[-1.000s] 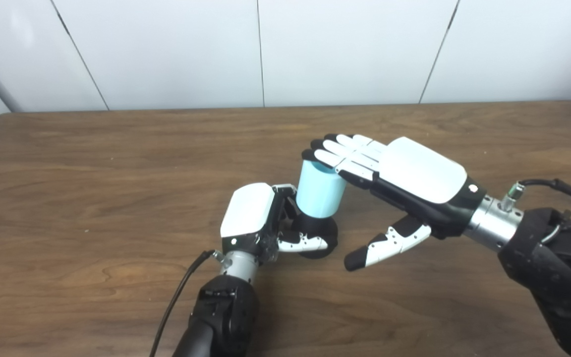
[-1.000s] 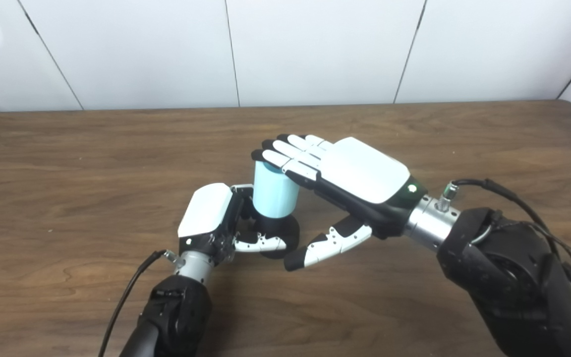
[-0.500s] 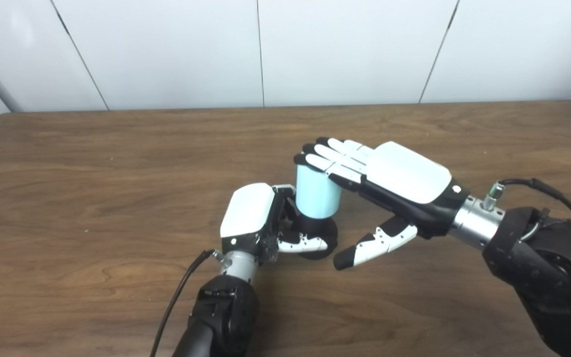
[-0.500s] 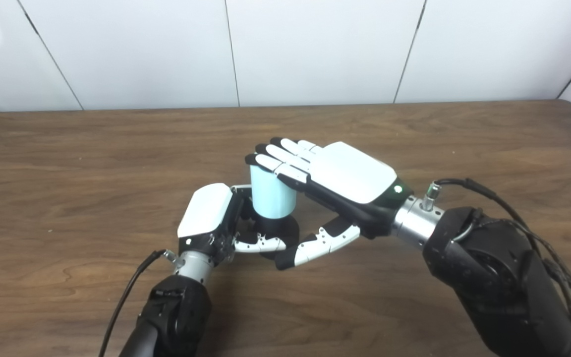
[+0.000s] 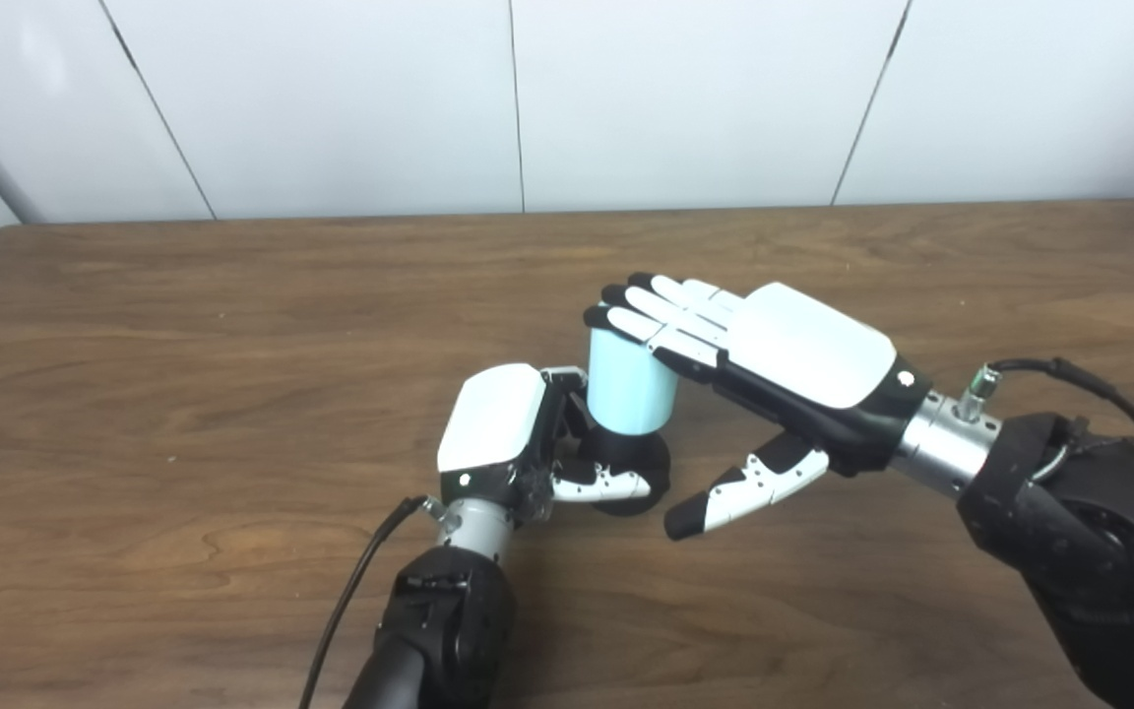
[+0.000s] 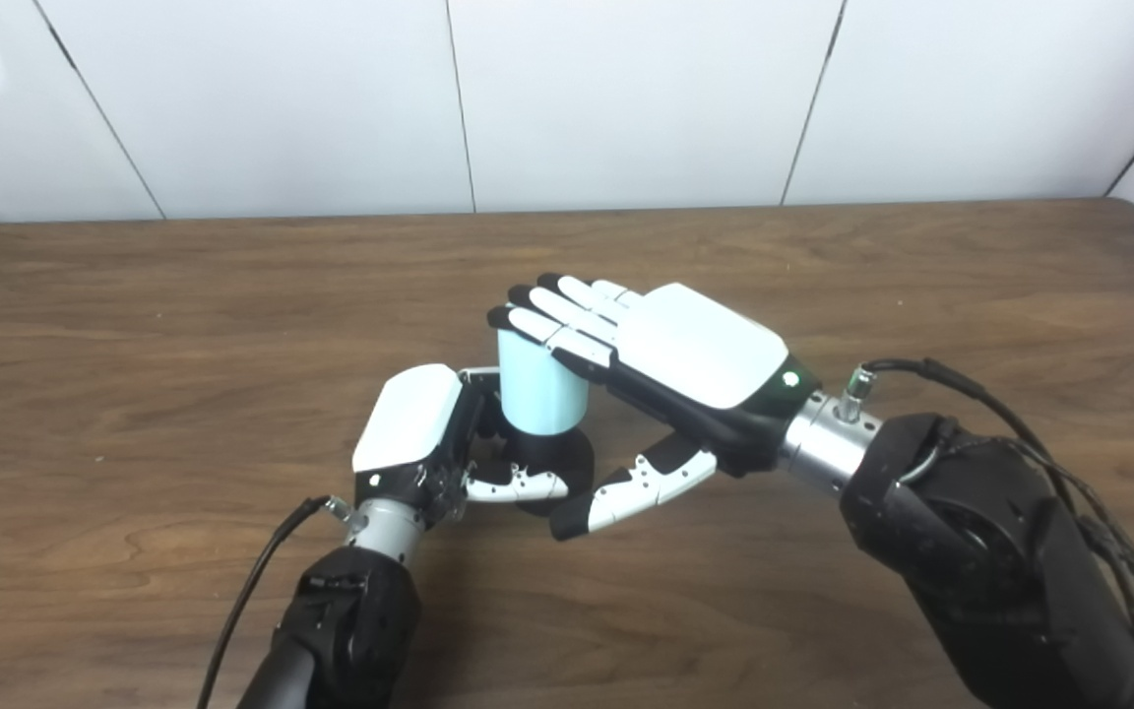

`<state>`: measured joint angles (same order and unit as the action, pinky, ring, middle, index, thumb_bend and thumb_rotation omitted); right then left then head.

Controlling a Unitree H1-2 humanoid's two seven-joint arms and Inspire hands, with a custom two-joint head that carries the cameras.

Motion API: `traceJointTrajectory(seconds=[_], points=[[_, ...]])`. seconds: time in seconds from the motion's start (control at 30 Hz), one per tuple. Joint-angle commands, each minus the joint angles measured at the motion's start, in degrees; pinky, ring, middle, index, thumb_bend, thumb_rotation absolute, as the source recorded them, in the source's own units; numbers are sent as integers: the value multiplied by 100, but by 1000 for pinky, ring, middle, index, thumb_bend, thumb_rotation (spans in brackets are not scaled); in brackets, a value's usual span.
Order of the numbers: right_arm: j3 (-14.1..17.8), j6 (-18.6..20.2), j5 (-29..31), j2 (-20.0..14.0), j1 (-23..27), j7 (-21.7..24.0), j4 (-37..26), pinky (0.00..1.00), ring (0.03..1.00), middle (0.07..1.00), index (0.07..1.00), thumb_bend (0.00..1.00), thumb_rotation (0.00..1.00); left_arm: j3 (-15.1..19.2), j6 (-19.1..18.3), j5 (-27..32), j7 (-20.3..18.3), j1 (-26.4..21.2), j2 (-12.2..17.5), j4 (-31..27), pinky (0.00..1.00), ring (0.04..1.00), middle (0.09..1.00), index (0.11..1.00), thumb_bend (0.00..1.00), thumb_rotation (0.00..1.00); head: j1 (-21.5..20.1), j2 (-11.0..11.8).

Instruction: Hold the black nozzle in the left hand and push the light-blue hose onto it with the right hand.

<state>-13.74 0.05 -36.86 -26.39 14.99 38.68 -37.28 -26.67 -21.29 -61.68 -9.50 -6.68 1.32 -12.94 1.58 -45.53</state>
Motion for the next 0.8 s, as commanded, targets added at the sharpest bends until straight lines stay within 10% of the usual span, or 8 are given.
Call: traceJointTrajectory(seconds=[0.0, 0.77], points=[[-63, -30, 39, -119, -99, 117, -7, 960, 1000, 1000, 968, 707, 999, -21, -56, -76, -210, 61, 74, 31, 386, 495, 461, 492, 526, 0, 3, -6], [-207, 16, 204, -196, -321, 25, 6, 973, 1000, 1000, 971, 663, 888, 3, -124, -67, -292, 23, 55, 28, 385, 495, 479, 489, 526, 0, 15, -26]])
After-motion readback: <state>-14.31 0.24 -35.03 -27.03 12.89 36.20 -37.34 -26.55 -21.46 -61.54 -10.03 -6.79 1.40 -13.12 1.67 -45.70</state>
